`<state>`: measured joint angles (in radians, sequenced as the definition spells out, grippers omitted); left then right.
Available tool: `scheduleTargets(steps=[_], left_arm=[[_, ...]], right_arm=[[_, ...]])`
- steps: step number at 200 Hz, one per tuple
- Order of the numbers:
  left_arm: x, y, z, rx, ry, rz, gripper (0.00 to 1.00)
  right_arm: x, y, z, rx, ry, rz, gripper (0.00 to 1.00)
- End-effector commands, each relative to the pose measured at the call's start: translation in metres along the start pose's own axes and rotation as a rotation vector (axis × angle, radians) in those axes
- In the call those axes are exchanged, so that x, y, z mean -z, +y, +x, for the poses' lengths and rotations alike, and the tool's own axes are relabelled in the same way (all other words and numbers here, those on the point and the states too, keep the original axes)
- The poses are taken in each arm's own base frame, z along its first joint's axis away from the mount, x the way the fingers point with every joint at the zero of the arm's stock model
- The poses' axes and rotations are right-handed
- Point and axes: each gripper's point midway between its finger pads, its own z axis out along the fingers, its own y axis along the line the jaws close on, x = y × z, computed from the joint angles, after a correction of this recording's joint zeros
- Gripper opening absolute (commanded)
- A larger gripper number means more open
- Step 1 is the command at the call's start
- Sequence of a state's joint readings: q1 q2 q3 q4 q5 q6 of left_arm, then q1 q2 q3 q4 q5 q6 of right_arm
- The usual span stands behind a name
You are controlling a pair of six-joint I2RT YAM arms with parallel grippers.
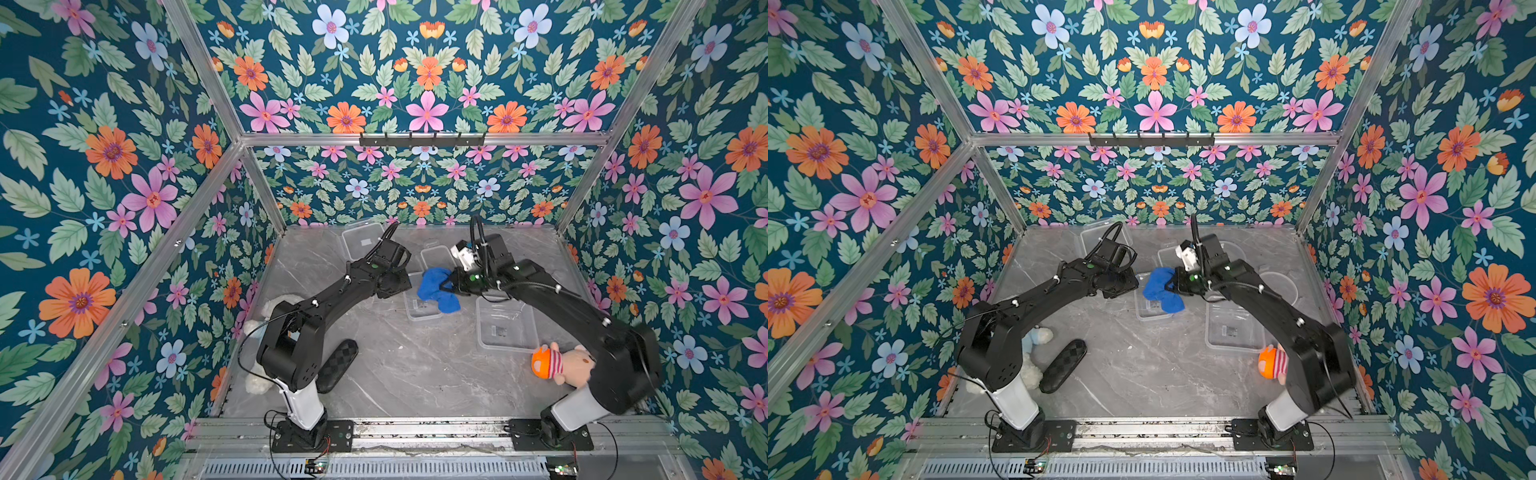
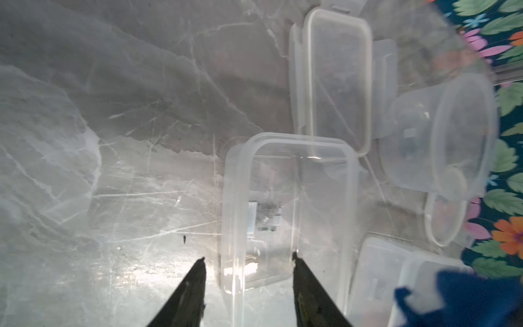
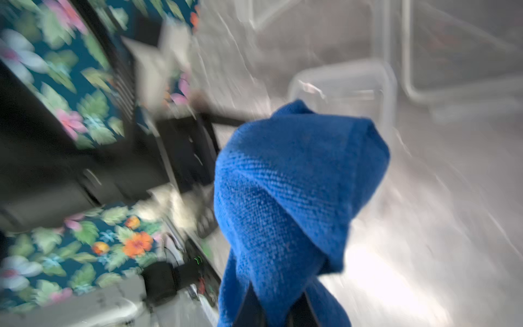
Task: Wipe the insides of the lunch boxes
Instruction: Place the lunch box at the center of the board, then place the cleaning item at the center of the board.
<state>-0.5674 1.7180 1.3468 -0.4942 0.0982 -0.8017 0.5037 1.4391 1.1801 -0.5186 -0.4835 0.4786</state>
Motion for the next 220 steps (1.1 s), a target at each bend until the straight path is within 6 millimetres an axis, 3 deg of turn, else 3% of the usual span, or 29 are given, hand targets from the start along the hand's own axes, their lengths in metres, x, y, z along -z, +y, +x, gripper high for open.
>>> scheduleTargets(steps=[1,26,43,51,75,76,77,79,81,86,90,94,121,169,193,220], left_arm=[[0.023,0.006,-0.015,0.011,-0.058,-0.005,0.54],[0.053,0.013,-0.029,0.043,-0.128,0.016,0.55],[0.07,0.017,-0.032,0.052,-0.163,0.029,0.55],[0.074,0.02,-0.03,0.056,-0.168,0.025,0.55],[0.078,0.029,-0.023,0.066,-0.164,0.014,0.57],[0.077,0.029,-0.022,0.066,-0.162,0.014,0.57],[0.078,0.03,-0.022,0.067,-0.162,0.014,0.57],[0.078,0.03,-0.022,0.068,-0.164,0.017,0.58],[0.078,0.03,-0.021,0.069,-0.162,0.017,0.59],[0.077,0.032,-0.019,0.069,-0.161,0.016,0.62],[0.078,0.033,-0.018,0.073,-0.164,0.016,0.93],[0.078,0.035,-0.017,0.074,-0.166,0.014,0.99],[0.084,0.047,-0.017,0.092,-0.186,0.016,0.99],[0.102,0.062,-0.027,0.119,-0.245,0.035,0.99],[0.124,0.075,-0.038,0.09,-0.376,0.005,0.99],[0.149,0.107,-0.07,0.039,-0.584,-0.137,0.99]], right_arm=[[0.015,-0.03,0.076,0.049,0.112,0.176,0.0],[0.011,-0.052,0.146,0.03,0.206,0.241,0.0],[-0.001,-0.056,0.172,0.051,0.245,0.238,0.0],[-0.008,-0.055,0.178,0.069,0.256,0.235,0.06],[-0.03,-0.051,0.182,0.16,0.274,0.287,0.56],[-0.031,-0.051,0.181,0.163,0.273,0.292,0.76],[-0.031,-0.051,0.181,0.165,0.273,0.299,0.86],[-0.031,-0.053,0.181,0.168,0.276,0.314,0.96],[-0.032,-0.054,0.179,0.171,0.273,0.328,0.98],[-0.033,-0.056,0.177,0.173,0.27,0.353,0.99],[-0.034,-0.056,0.176,0.174,0.269,0.359,0.99],[-0.034,-0.055,0.174,0.177,0.264,0.355,0.99],[-0.019,-0.045,0.164,0.202,0.2,0.33,0.99],[0.053,-0.052,0.145,0.221,0.078,0.474,0.99],[0.102,-0.063,0.112,0.24,-0.165,0.581,0.99],[0.154,-0.056,0.062,0.334,-0.496,0.618,0.99]])
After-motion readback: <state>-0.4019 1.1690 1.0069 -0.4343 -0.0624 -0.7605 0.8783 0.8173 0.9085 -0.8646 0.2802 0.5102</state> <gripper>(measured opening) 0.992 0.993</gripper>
